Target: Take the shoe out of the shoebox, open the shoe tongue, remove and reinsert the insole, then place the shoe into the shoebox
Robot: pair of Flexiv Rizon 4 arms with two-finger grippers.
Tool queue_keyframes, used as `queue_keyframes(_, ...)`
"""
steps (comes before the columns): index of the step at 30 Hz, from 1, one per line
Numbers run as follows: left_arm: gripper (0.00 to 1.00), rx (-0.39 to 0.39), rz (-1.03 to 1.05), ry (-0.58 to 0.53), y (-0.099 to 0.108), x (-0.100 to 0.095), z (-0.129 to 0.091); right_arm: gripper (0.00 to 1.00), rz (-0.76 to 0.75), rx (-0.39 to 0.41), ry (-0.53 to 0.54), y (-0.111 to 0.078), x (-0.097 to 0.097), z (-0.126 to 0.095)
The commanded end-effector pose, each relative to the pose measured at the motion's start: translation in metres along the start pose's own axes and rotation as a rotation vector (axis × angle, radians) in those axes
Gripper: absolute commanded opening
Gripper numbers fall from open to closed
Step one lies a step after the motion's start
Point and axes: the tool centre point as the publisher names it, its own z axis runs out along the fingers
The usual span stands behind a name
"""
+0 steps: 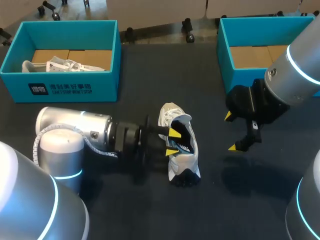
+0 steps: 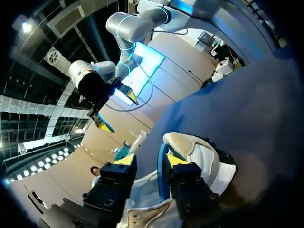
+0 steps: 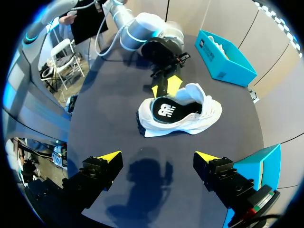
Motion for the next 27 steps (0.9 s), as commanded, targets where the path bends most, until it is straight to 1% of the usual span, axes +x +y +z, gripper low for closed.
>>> queue_keyframes(1,0.0,-0.003,-0.011,0.019,0.005,0.007,0.0,1.0,0.0,0.0,-0.003,0.0,0.001,0.001)
queue_keyframes(8,0.0,-0.015,-0.014,0.037,0.008,0.014,-0.006,1.0,0.0,0.0,-0.003,0.0,0.001,0.001)
queue_keyframes(13,0.0,-0.033,-0.021,0.056,0.014,0.02,-0.01,1.0,0.0,0.0,-0.003,0.0,0.001,0.001)
queue_keyframes(17,0.0,-0.035,-0.019,0.058,0.011,0.018,-0.013,1.0,0.0,0.0,-0.003,0.0,0.001,0.001)
queue_keyframes(19,0.68,-0.03,-0.009,0.053,0.009,0.014,-0.014,1.0,0.0,0.0,-0.003,0.0,0.001,0.001)
queue_keyframes(20,1.0,-0.027,-0.004,0.049,0.007,0.011,-0.015,1.0,0.0,0.0,-0.003,0.0,0.001,0.001)
queue_keyframes(27,1.0,-0.001,0.024,0.032,-0.005,-0.007,-0.016,1.0,0.0,0.0,-0.003,0.0,0.001,0.001)
